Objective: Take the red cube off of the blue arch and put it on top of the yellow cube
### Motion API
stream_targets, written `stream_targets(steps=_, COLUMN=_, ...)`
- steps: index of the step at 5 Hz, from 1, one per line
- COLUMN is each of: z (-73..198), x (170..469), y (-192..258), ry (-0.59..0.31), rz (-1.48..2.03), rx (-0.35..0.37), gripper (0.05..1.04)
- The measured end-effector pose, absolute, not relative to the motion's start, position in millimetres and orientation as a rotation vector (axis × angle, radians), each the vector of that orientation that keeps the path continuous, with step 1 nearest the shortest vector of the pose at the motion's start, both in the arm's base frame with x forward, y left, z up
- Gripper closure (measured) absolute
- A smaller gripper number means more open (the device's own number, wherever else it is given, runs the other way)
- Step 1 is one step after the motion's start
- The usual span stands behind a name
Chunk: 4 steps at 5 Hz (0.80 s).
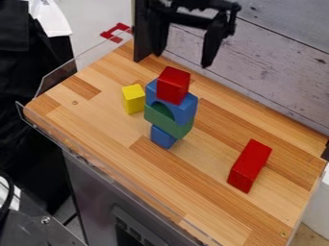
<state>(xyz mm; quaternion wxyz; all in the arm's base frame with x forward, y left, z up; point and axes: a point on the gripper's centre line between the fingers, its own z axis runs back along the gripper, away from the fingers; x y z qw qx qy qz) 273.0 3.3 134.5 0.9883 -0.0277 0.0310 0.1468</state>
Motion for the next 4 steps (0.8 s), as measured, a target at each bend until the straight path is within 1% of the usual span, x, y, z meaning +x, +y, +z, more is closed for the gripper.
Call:
stream_targets(steps=1, z=126.6, x=264.6, y=-0.6, ry=0.101, rz=0.301, rx=-0.090, gripper=0.083)
stream_targets(steps=2, z=123.7, x=261.9, y=-1.7, ry=0.116, rz=0.304, rx=-0.103, gripper=0.083)
stream_targets(steps=3, z=120.3, x=259.5, y=-1.1, ry=0.123, rz=0.311, rx=-0.105, gripper=0.083)
stream_targets(steps=4, z=117.0, x=262.8, y=1.1, ry=0.095, rz=0.324, rx=-0.108, gripper=0.116)
